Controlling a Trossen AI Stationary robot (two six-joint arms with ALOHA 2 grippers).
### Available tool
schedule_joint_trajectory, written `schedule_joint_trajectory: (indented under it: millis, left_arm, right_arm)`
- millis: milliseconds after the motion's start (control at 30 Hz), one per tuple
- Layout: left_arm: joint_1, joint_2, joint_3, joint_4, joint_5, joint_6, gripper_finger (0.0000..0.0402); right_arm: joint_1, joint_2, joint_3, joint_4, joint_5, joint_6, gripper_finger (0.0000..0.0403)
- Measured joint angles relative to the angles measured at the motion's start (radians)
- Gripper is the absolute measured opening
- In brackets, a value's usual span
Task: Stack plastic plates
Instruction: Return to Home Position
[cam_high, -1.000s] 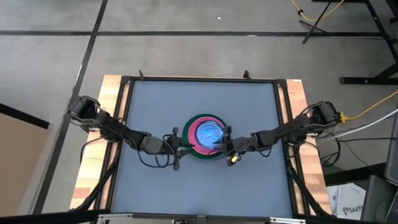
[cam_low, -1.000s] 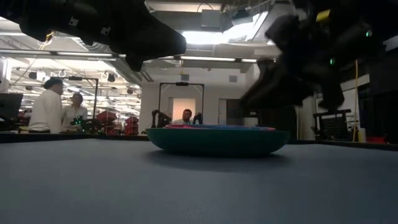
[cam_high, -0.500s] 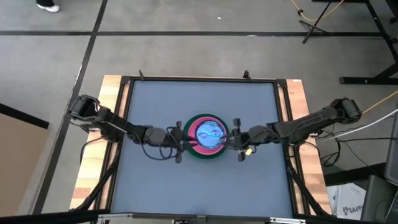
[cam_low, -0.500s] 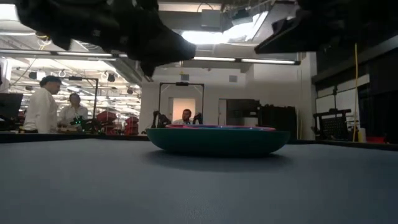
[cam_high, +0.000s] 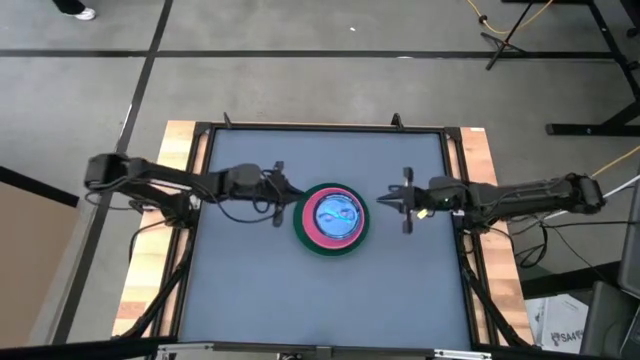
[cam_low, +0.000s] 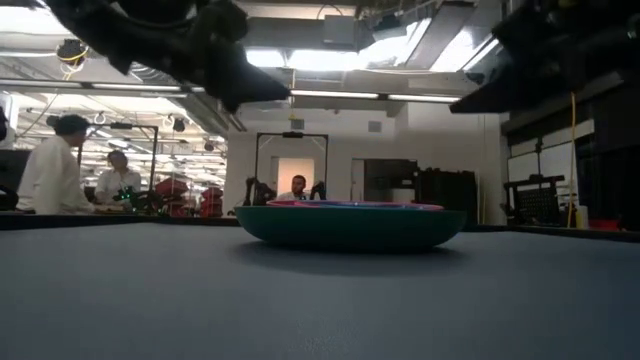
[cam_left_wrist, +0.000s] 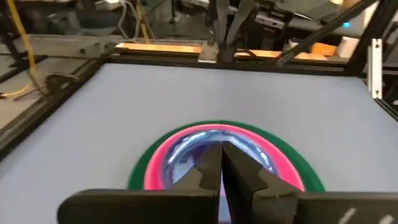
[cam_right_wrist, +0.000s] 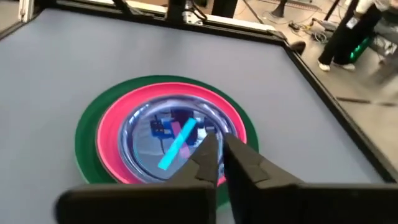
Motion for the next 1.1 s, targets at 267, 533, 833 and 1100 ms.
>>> schedule_joint_trajectory:
  millis: [267,533,833,1100]
  left_arm:
    - [0.007,-0.259,-0.194,-0.024,-0.034,-0.014,0.0002]
    - [0.007,-0.535,-0.354,-0.062,-0.056,-0.069,0.0001]
    - [0.007,-0.797,-0.417,-0.242,-0.063,-0.093,0.0000]
    - [0.007,-0.992,-0.485,-0.300,-0.052,-0.095,0.0000]
  right_arm:
    - [-0.148,-0.160,-0.127,0.024,-0.166,0.075,0.0007]
    - [-0.225,-0.253,-0.168,0.021,-0.215,0.117,0.0003]
    - [-0.274,-0.328,-0.236,0.024,-0.256,0.165,0.0002]
    - [-0.272,-0.438,-0.297,0.034,-0.262,0.220,0.0002]
